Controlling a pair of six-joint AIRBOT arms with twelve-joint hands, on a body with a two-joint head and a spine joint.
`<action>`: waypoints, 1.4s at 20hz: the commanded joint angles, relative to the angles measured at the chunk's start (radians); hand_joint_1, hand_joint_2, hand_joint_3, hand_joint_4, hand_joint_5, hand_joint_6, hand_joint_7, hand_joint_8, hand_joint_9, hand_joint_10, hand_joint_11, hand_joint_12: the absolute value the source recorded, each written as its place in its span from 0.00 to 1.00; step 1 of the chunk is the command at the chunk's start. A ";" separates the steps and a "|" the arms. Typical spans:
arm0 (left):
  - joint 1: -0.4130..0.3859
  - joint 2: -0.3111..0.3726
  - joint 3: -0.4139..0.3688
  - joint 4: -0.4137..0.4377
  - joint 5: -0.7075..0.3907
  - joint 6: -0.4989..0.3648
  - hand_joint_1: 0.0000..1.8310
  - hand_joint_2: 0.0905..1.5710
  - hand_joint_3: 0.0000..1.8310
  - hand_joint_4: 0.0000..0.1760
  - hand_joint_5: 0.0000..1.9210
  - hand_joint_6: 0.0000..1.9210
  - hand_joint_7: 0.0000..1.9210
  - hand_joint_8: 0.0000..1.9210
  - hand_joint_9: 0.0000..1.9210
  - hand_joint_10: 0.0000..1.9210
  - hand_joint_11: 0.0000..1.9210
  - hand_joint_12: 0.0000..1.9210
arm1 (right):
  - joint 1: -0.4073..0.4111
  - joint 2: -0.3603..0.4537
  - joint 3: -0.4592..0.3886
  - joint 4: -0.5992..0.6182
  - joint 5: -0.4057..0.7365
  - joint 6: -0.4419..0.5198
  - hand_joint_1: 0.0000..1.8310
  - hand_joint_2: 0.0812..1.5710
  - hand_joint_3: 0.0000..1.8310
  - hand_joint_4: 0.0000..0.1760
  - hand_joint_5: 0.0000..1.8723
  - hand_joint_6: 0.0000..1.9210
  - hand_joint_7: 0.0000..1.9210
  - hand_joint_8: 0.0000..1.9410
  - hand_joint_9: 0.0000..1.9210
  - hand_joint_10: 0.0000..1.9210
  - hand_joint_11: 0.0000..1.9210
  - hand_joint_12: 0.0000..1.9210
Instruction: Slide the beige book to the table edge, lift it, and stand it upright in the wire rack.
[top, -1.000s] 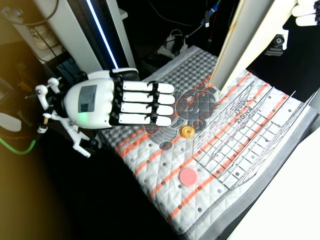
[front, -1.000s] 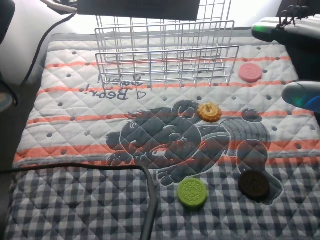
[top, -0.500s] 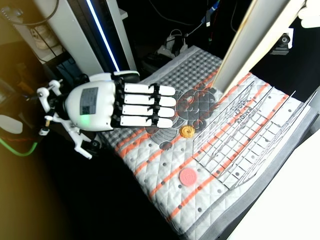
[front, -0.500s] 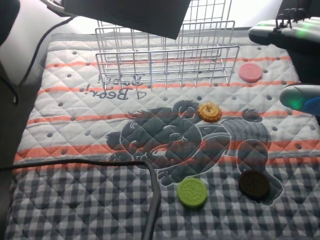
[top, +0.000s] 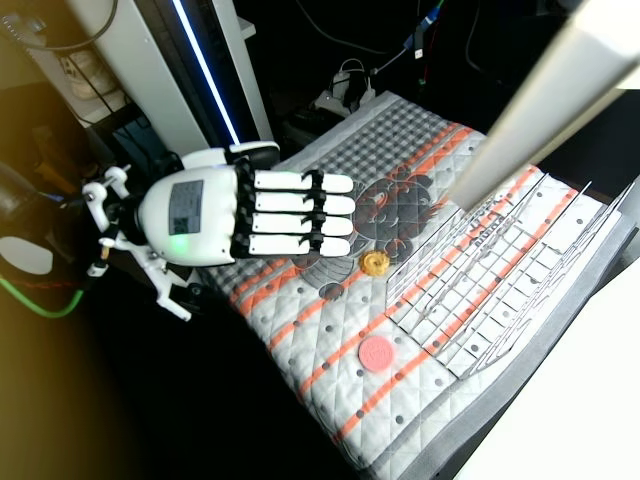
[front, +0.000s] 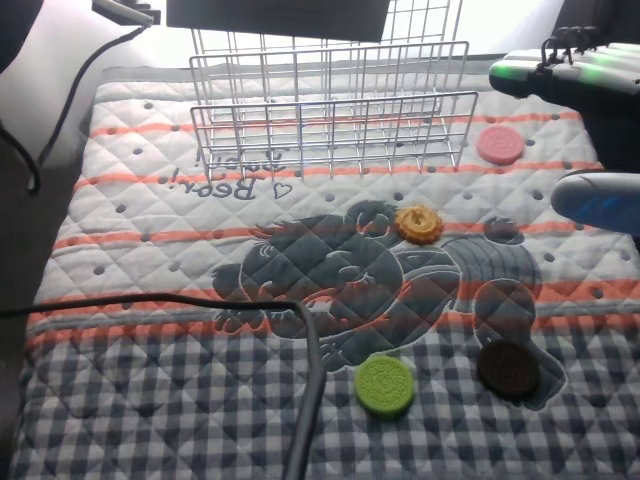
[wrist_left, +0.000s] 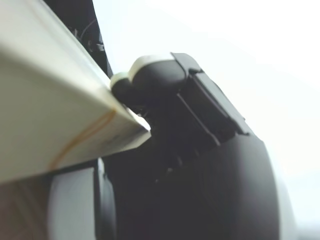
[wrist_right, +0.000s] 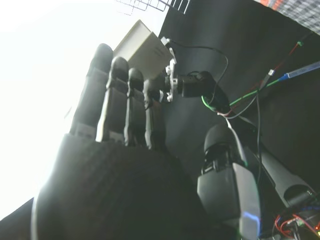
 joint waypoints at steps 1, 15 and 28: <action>-0.014 0.000 0.005 -0.007 -0.107 -0.015 0.61 0.76 0.00 0.00 0.42 0.64 0.55 0.46 0.60 0.69 0.60 0.80 | 0.010 -0.003 0.003 0.033 0.118 0.009 0.00 0.75 0.00 0.00 0.14 0.00 0.15 0.00 0.17 0.00 0.20 0.05; 0.055 -0.017 0.010 -0.018 -0.118 -0.053 0.61 0.77 0.00 0.00 0.42 0.64 0.59 0.25 0.58 0.66 0.57 0.82 | 0.011 -0.008 0.005 0.033 0.122 0.014 0.00 0.77 0.00 0.00 0.14 0.00 0.14 0.00 0.16 0.00 0.19 0.04; 0.108 -0.028 0.006 -0.004 -0.128 -0.086 0.67 0.73 0.00 0.00 0.47 0.46 0.45 0.72 0.49 0.81 0.51 0.89 | 0.011 -0.008 0.005 0.037 0.122 0.019 0.00 0.77 0.00 0.00 0.14 0.00 0.15 0.00 0.17 0.00 0.20 0.04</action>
